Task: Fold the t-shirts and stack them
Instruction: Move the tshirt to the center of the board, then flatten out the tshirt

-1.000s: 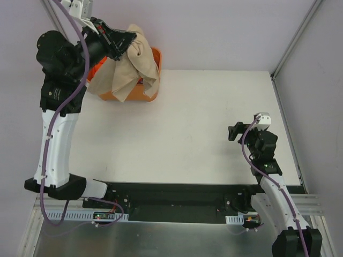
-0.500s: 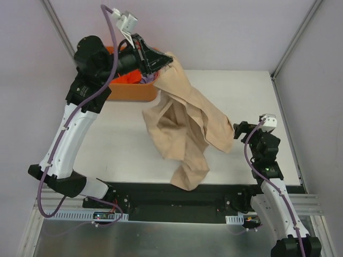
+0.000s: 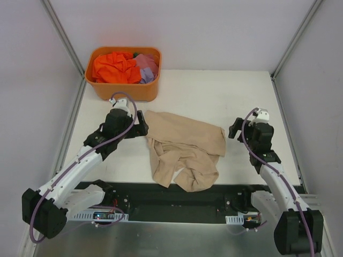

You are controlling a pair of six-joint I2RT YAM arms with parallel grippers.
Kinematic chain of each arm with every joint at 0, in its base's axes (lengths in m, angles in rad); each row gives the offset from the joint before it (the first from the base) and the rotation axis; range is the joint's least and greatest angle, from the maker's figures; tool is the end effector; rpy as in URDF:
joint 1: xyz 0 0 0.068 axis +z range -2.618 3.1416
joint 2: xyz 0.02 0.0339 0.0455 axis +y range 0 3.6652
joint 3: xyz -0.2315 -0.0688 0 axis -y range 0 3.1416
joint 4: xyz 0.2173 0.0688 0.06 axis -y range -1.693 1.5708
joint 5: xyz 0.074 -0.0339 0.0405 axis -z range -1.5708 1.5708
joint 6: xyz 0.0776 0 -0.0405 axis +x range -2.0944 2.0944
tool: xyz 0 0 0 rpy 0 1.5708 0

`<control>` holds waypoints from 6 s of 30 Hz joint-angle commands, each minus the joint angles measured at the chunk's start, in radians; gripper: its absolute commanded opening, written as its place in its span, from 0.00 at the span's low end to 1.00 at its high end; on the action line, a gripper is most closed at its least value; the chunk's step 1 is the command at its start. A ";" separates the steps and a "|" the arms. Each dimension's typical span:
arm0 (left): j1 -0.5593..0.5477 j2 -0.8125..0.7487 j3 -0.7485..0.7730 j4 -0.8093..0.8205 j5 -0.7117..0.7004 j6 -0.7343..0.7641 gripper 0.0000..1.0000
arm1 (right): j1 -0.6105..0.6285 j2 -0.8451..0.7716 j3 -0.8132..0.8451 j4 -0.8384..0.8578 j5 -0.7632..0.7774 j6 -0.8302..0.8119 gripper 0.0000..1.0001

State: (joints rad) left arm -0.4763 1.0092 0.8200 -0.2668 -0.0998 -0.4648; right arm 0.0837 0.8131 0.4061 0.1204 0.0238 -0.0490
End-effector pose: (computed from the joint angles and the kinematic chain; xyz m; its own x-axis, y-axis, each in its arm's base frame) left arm 0.2321 -0.1110 0.2609 -0.5187 -0.2343 -0.8222 0.1613 0.9176 -0.3632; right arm 0.2289 0.0174 0.2079 -0.2784 -0.0725 -0.9577 -0.0746 0.9958 -0.0537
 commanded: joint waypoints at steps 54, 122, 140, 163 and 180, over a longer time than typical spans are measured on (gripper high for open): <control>0.275 -0.073 0.007 0.270 0.453 -0.129 0.00 | 0.280 0.072 0.469 -0.382 -0.013 0.127 0.01; 0.286 0.250 -0.010 0.146 0.295 -0.070 0.06 | 0.391 -0.095 0.194 -0.608 -0.240 0.567 0.13; 0.151 0.169 -0.025 -0.006 0.327 -0.190 0.99 | 0.452 0.251 0.450 -0.466 0.231 0.223 0.96; 0.298 0.569 -0.026 0.147 0.325 -0.143 0.99 | 0.516 0.798 0.481 -0.465 -0.030 0.340 0.96; 0.516 0.484 0.208 -0.051 0.242 -0.101 0.99 | 0.753 0.786 0.758 -0.715 0.343 0.322 0.96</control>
State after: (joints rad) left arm 0.0551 1.6489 1.0527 -0.2806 0.1211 -0.6151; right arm 0.9440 1.6958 1.1469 -0.4454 0.1822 0.3038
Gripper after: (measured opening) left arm 0.990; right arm 0.959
